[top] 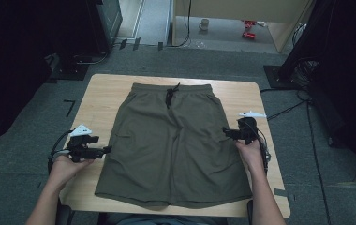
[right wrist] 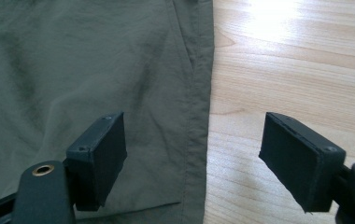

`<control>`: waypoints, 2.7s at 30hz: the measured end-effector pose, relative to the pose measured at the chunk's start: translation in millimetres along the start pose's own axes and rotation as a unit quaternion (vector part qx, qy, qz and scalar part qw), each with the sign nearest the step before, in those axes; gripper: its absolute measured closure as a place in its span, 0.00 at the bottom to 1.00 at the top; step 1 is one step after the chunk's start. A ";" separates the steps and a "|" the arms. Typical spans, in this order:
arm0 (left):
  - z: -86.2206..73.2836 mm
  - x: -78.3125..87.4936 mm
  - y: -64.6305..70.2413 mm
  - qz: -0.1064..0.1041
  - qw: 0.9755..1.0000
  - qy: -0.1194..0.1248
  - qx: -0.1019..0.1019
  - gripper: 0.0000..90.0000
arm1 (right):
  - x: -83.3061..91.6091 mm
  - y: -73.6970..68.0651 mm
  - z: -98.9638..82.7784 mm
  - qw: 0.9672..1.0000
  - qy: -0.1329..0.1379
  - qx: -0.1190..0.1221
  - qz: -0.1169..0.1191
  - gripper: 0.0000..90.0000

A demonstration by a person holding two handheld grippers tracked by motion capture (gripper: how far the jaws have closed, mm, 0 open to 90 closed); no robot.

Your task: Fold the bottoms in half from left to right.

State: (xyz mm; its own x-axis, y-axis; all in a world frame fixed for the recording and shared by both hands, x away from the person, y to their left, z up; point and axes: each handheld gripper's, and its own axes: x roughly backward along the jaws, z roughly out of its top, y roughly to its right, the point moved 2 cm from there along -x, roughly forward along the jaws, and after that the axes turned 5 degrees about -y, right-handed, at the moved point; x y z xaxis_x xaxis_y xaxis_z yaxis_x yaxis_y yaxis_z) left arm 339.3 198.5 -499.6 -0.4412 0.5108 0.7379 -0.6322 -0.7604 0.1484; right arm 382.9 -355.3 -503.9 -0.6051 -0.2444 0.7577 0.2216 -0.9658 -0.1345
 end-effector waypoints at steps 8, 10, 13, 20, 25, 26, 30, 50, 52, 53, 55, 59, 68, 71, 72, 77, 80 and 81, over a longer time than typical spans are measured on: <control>-9.6 -5.1 10.2 -0.008 1.000 -0.016 -0.021 0.24 | 0.3 -7.7 1.4 1.000 0.007 0.009 0.009 0.25; -11.2 -6.4 11.3 -0.006 1.000 -0.018 -0.022 0.25 | 0.2 -10.3 1.7 1.000 0.009 0.013 0.011 0.25; -13.6 -7.2 13.6 -0.009 0.999 -0.017 -0.027 0.26 | 0.6 -14.2 2.8 1.000 0.016 0.017 0.015 0.25; -16.9 -12.6 21.7 0.003 0.998 -0.026 -0.057 0.27 | -4.2 -27.1 4.7 0.999 0.023 0.031 0.025 0.25; -19.2 -18.2 23.2 0.010 0.997 -0.040 -0.060 0.27 | -13.7 -42.5 12.1 0.998 0.031 0.050 0.031 0.25; -20.2 -18.3 24.1 0.013 0.997 -0.037 -0.064 0.27 | -13.7 -42.5 12.1 0.998 0.031 0.050 0.031 0.25; -22.1 -19.2 25.6 0.018 0.997 -0.031 -0.070 0.26 | -14.6 -46.9 14.8 0.997 0.030 0.060 0.036 0.25; -24.9 -21.1 32.9 0.005 0.996 -0.006 -0.093 0.43 | -37.2 -92.1 56.7 0.994 0.029 0.065 0.083 0.26; -25.5 -21.0 34.3 0.005 0.996 -0.004 -0.090 0.45 | -41.3 -99.8 63.3 0.993 0.034 0.065 0.088 0.26; -26.2 -21.0 35.0 0.004 0.996 -0.001 -0.091 0.46 | -42.5 -102.1 64.8 0.993 0.038 0.065 0.089 0.28; -26.4 -20.7 35.3 0.004 0.996 -0.001 -0.091 0.48 | -44.5 -105.9 66.7 0.992 0.051 0.066 0.093 0.30; -26.2 -20.7 36.1 0.006 0.996 -0.002 -0.088 0.49 | -51.6 -114.3 70.5 0.992 0.039 0.071 0.102 0.31; -27.7 -18.4 37.8 0.019 0.997 -0.010 -0.078 0.44 | -61.5 -134.9 79.1 0.988 0.051 0.077 0.123 0.36; -28.0 -18.2 37.6 0.018 0.997 -0.009 -0.078 0.44 | -67.7 -141.6 85.1 0.988 0.032 0.082 0.125 0.35; -28.1 -18.2 37.7 0.018 0.997 -0.009 -0.078 0.44 | -68.9 -144.4 87.1 0.988 0.032 0.084 0.124 0.35; -28.0 -18.3 37.5 0.017 0.997 -0.009 -0.079 0.44 | -77.4 -156.2 97.2 0.988 0.029 0.093 0.121 0.35; -28.1 -18.1 37.7 0.017 0.997 -0.009 -0.079 0.45 | -81.9 -164.0 103.8 0.987 0.029 0.091 0.127 0.36; -28.2 -18.2 37.7 0.017 0.997 -0.008 -0.079 0.45 | -83.8 -166.6 106.2 0.987 0.029 0.095 0.127 0.35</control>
State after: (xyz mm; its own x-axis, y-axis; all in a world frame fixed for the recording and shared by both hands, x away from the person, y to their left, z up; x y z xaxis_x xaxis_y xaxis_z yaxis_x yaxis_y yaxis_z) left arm 305.5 171.8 -526.0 -0.4544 0.4783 0.7515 -0.7101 -0.7039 0.0187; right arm 477.9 -164.7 -477.1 -0.5533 -0.4859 0.6765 0.5079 -0.8406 -0.1884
